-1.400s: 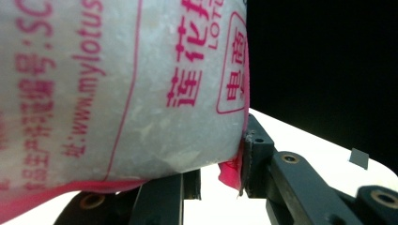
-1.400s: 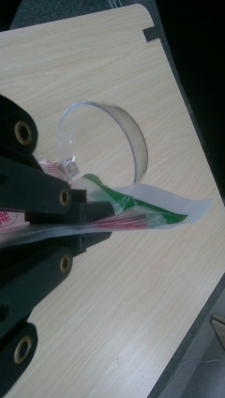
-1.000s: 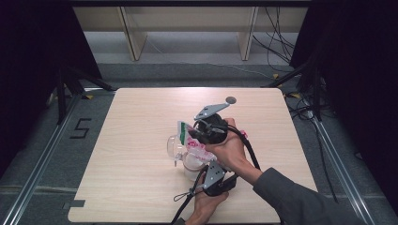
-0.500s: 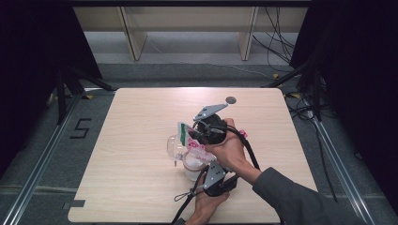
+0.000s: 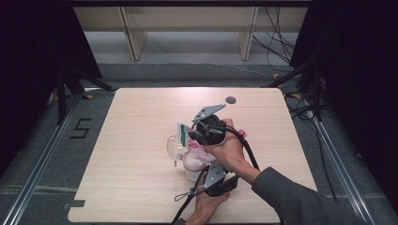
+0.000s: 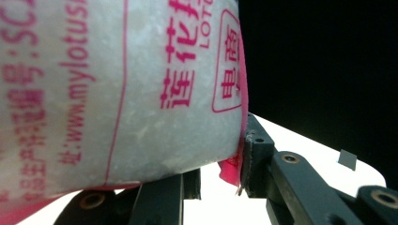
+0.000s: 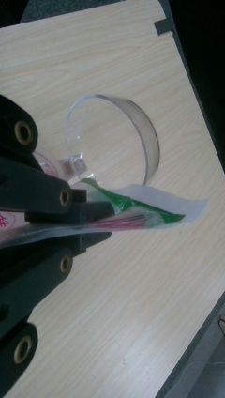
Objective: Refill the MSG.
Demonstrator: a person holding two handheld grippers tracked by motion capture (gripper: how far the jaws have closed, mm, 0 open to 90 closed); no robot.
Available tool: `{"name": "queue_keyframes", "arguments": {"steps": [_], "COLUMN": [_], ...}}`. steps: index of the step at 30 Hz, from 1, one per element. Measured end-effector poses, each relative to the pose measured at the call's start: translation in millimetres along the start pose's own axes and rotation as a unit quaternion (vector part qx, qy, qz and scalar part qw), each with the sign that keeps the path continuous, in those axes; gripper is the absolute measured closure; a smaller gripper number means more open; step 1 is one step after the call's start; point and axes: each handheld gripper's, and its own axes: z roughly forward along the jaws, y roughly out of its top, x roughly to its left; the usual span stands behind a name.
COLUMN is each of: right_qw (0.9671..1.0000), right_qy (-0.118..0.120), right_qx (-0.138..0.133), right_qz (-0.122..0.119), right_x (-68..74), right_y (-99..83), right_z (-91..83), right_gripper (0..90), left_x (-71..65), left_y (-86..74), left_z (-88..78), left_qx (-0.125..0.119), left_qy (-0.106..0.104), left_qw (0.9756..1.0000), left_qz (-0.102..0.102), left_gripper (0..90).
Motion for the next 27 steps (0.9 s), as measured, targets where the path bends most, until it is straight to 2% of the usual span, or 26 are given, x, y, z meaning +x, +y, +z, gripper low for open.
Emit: {"name": "queue_keyframes", "arguments": {"steps": [3, 4, 8, 9, 10, 14, 15, 17, 18, 19, 20, 21, 22, 23, 24, 25, 26, 27], "right_qw": [1.0, 1.0, 1.0, 1.0, 1.0, 1.0, 0.9999, 1.0, 1.0, 1.0, 1.0, 1.0, 0.9999, 0.9999, 1.0, 1.0, 1.0, 1.0], "right_qy": [-0.001, -0.001, -0.006, -0.003, -0.002, 0.0, -0.006, -0.003, -0.003, 0.001, 0.0, 0.001, -0.001, -0.001, 0.0, 0.003, -0.003, -0.001], "right_qx": [-0.002, 0.0, 0.001, -0.001, 0.001, 0.004, 0.004, 0.003, 0.002, 0.006, 0.0, -0.001, -0.004, -0.003, 0.0, 0.0, 0.001, 0.003], "right_qz": [0.0, 0.001, 0.008, 0.004, 0.0, 0.007, 0.007, 0.002, 0.008, 0.007, -0.005, -0.01, -0.01, -0.01, -0.008, -0.009, 0.002, 0.004], "right_x": [-0.1, -0.2, 1.1, 0.6, 0.0, 0.3, 0.2, -0.1, 0.9, 0.4, -1.0, -1.3, -0.7, -0.5, -0.3, -0.7, -0.1, 0.4], "right_y": [0.2, 0.0, -0.5, -0.5, -0.6, -0.8, -0.8, -1.4, -1.9, -1.4, -1.2, -1.2, -1.4, -1.2, -0.6, -0.3, -0.4, -0.6], "right_z": [0.1, 0.1, -0.1, 0.0, -0.2, 0.6, 0.4, 1.3, 2.2, 1.6, 1.9, 1.9, 2.8, 3.0, 2.2, 1.7, 1.2, 1.5], "right_gripper": [90.0, 90.0, 90.0, 90.0, 90.0, 90.0, 90.0, 90.0, 90.0, 90.0, 90.0, 90.0, 90.0, 90.0, 90.0, 90.0, 90.0, 90.0], "left_x": [0.4, -0.5, -1.0, 1.0, 0.5, 1.4, 1.6, -0.5, 1.4, 1.1, -0.6, -0.7, -0.8, 1.0, -0.5, -0.2, 1.0, 1.6], "left_y": [0.5, 0.0, -0.5, 0.0, -0.4, 0.1, 0.1, -1.0, -0.2, -0.4, -0.6, -0.4, -0.4, 0.2, -0.1, -0.5, -0.2, -0.2], "left_z": [-1.0, -0.1, -0.3, 1.5, 1.5, 1.4, 1.4, 0.0, 1.0, 1.7, -0.1, -0.2, -0.3, 1.4, -0.9, -0.2, -0.8, 1.1], "left_qx": [0.005, 0.0, 0.0, -0.004, -0.003, -0.004, -0.004, 0.002, 0.0, -0.005, 0.001, 0.0, -0.001, -0.005, 0.002, -0.002, 0.004, -0.001], "left_qy": [-0.006, 0.001, 0.0, -0.003, -0.003, -0.004, -0.005, -0.004, -0.01, -0.005, -0.004, -0.005, -0.006, -0.007, -0.007, -0.004, -0.004, -0.009], "left_qw": [1.0, 1.0, 1.0, 0.9999, 1.0, 0.9999, 0.9999, 1.0, 0.9999, 0.9999, 1.0, 1.0, 1.0, 0.9999, 1.0, 1.0, 1.0, 0.9999], "left_qz": [0.001, 0.001, 0.003, 0.014, 0.008, 0.012, 0.011, -0.003, 0.008, 0.008, -0.005, -0.005, -0.003, 0.011, 0.001, 0.003, 0.007, 0.01], "left_gripper": [72.8, 72.8, 72.7, 72.8, 72.8, 72.8, 72.8, 72.9, 72.8, 72.9, 72.9, 72.9, 72.9, 72.8, 72.8, 72.9, 72.9, 72.9]}}
